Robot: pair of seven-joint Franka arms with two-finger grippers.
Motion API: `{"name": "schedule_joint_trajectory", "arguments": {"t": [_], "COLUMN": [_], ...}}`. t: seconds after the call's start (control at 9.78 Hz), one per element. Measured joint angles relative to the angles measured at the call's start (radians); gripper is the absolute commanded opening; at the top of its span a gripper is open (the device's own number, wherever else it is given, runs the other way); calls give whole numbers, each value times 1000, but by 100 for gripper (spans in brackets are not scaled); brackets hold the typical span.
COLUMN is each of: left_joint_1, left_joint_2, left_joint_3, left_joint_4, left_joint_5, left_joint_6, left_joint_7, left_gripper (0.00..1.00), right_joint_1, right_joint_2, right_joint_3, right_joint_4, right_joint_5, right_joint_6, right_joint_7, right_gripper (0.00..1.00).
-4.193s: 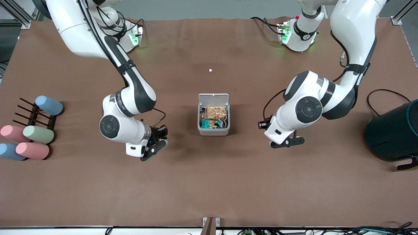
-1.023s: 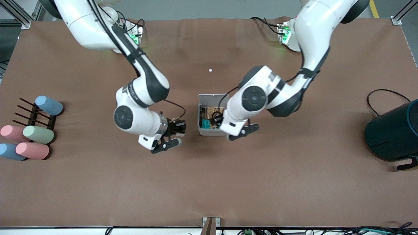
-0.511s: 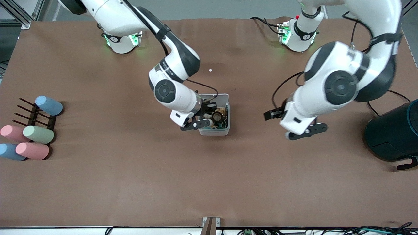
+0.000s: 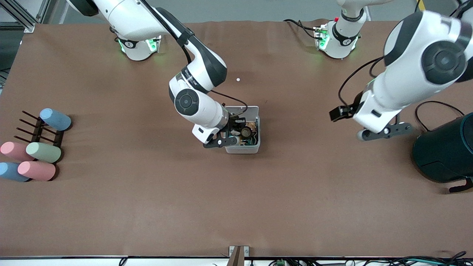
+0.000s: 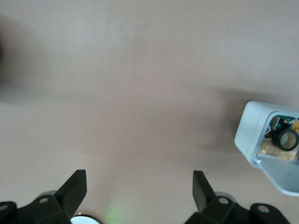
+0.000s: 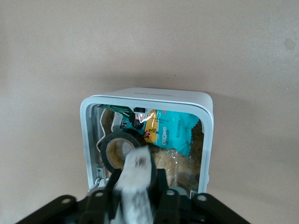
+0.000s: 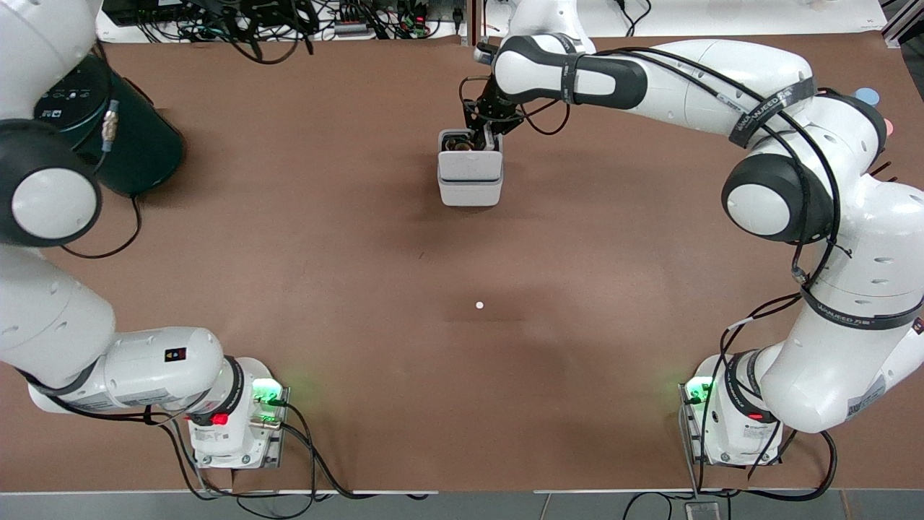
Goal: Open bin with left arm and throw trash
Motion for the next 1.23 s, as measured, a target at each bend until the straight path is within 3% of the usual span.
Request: {"name": "schedule_joint_trajectory", "arguments": {"t": [0.1, 0.31, 0.61, 0.82, 0.92, 1.23], "left_joint_1": [31, 85, 77, -51, -87, -165], "left_joint_2": [-55, -122, -142, -148, -155, -197], "left_joint_3": [0, 1, 30, 221, 282, 388], "left_joint_4": [-41, -88, -98, -98, -97, -94], "left_joint_5": [-6, -28, -30, -35, -39, -40], "left_joint_6": [-2, -19, -32, -32, -32, -50], "left_joint_7": [67, 163, 208, 269, 291, 298], "left_gripper": [100, 100, 100, 100, 100, 100], "right_joint_1": [0, 0, -14, -49, -87, -244], "right_joint_2": [0, 1, 1, 0, -3, -43], "right_joint_3": [0, 0, -12, -18, -19, -23], "right_joint_4": [0, 0, 18, 45, 53, 70], "right_joint_5": [0, 0, -2, -63, -119, -170], "right_joint_6": [0, 1, 6, 5, -20, -192], "right_joint_7": [0, 0, 0, -15, -33, -221], "right_gripper": [91, 94, 99, 99, 99, 99]}}
